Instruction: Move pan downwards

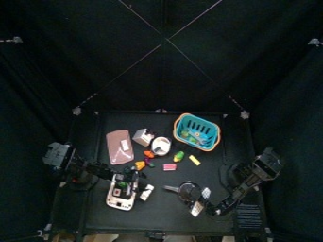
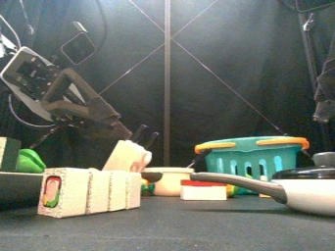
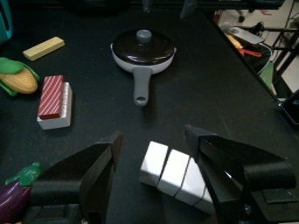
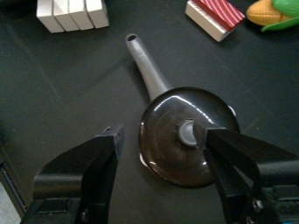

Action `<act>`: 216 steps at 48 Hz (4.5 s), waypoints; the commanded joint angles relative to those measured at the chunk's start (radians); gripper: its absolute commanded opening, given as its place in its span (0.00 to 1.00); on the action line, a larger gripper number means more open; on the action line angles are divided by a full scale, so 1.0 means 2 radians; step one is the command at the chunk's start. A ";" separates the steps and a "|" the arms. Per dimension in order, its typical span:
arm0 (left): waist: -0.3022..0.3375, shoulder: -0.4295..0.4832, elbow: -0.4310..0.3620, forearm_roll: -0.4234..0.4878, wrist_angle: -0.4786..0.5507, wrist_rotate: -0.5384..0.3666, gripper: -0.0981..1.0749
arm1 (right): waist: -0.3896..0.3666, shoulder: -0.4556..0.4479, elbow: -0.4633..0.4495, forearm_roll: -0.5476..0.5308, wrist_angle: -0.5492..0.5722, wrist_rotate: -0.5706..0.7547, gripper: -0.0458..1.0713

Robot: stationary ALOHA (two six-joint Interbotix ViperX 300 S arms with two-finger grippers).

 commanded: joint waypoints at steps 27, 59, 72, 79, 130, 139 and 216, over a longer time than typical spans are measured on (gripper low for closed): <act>0.003 -0.002 -0.010 -0.005 0.001 -0.001 0.88 | -0.026 0.102 -0.074 0.008 -0.025 -0.002 0.60; 0.003 -0.002 -0.010 -0.005 0.002 -0.001 0.88 | -0.054 0.130 -0.061 0.048 -0.046 -0.002 0.59; 0.003 -0.002 -0.008 -0.005 0.002 -0.001 0.88 | -0.054 0.113 -0.059 0.035 -0.019 -0.002 0.59; 0.002 -0.002 -0.008 -0.005 0.002 -0.001 0.88 | -0.054 0.106 -0.060 0.026 -0.019 -0.001 0.59; 0.003 -0.002 -0.006 -0.005 0.002 -0.001 0.88 | -0.130 0.077 0.015 0.017 0.000 0.000 0.59; 0.003 -0.002 -0.006 -0.005 0.002 -0.001 0.88 | -0.147 0.063 0.029 -0.003 0.001 0.001 0.59; 0.023 -0.038 -0.004 -0.014 -0.002 -0.004 0.88 | -0.190 -0.086 0.066 -0.105 0.028 0.005 0.60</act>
